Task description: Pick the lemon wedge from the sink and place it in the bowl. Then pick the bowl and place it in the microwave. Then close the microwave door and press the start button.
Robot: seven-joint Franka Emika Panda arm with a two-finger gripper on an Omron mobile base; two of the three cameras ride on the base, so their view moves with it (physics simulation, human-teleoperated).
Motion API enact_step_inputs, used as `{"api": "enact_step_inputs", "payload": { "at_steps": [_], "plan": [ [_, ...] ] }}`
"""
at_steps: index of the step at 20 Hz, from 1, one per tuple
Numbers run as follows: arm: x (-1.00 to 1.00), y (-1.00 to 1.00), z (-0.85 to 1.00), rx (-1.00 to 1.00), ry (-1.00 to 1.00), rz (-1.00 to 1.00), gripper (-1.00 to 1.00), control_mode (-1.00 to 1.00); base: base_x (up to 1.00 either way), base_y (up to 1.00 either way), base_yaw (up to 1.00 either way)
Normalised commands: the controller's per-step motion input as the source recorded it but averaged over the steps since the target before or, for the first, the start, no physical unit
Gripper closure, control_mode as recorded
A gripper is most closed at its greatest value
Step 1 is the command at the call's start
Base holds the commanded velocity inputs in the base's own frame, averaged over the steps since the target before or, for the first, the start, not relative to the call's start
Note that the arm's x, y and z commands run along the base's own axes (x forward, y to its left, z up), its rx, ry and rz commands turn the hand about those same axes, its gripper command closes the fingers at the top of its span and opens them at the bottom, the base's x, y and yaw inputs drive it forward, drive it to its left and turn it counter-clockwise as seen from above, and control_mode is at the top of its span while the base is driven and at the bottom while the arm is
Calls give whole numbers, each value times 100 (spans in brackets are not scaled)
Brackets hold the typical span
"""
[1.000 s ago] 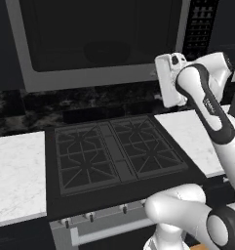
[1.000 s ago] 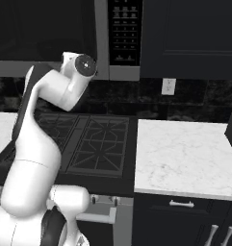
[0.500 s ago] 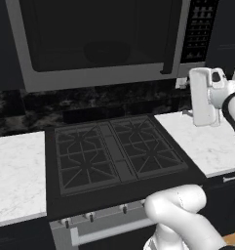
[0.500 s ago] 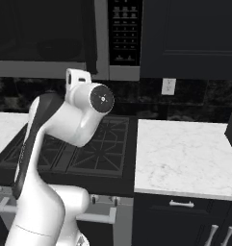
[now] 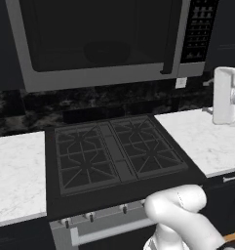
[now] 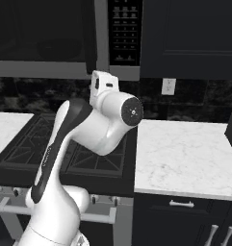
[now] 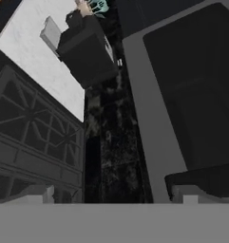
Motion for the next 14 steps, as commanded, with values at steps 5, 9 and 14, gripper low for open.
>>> {"api": "enact_step_inputs", "payload": {
  "at_steps": [5,9,14],
  "plan": [
    [48,-58,25,1,-1,0,-100,-100,0,0,0],
    [47,-49,24,0,-5,0,-100,-100,0,0,0],
    [41,-31,13,0,-9,0,-100,-100,0,0,0]
  ]
}}
